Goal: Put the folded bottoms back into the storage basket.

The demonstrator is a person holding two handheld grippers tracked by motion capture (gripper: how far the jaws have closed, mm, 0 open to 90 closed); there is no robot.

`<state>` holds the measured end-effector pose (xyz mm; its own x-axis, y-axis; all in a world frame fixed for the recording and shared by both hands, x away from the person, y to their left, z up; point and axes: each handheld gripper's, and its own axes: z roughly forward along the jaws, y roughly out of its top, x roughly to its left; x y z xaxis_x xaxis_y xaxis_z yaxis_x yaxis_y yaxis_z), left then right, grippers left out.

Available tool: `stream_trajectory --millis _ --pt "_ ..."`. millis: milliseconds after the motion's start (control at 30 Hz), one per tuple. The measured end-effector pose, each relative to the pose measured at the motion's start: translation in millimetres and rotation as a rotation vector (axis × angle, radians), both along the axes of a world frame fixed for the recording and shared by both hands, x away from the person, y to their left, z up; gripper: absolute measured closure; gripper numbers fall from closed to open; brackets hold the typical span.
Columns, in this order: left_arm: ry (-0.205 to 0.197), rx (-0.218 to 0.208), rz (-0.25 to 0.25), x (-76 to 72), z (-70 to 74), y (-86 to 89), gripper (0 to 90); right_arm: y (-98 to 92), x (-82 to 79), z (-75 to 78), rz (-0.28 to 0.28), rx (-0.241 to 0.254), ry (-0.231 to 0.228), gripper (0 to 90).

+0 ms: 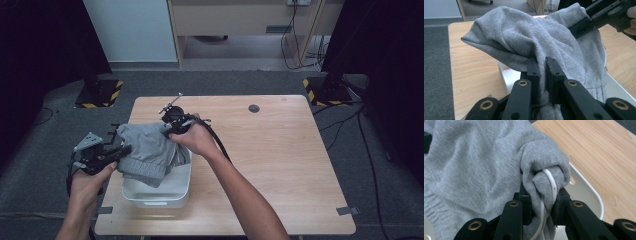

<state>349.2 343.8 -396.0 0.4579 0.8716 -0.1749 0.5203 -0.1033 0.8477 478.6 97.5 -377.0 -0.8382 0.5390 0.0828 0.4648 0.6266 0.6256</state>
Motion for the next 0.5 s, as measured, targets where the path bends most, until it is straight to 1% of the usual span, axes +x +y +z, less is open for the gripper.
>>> stream_trajectory --millis 133,200,300,367,500 --pt "0.013 0.002 -0.009 1.4 -5.4 -3.7 82.3 -6.2 -1.9 -4.1 -0.007 -0.004 0.005 74.5" --pt "0.022 -0.004 -0.012 2.3 -9.7 -5.4 82.4 -8.8 -2.0 -6.3 -0.008 -0.005 0.008 74.5" --pt "0.039 0.004 -0.018 3.3 -16.8 -8.4 82.4 -12.4 -3.0 -10.3 -0.012 -0.004 0.011 74.5" --pt "0.049 0.002 -0.021 4.0 -20.2 -9.3 82.3 -15.0 -3.8 -13.7 -0.017 -0.005 0.015 74.5" --pt "0.060 0.008 -0.026 5.2 -24.6 -12.0 82.4 -21.2 -4.7 -18.9 -0.023 0.004 0.026 74.5"
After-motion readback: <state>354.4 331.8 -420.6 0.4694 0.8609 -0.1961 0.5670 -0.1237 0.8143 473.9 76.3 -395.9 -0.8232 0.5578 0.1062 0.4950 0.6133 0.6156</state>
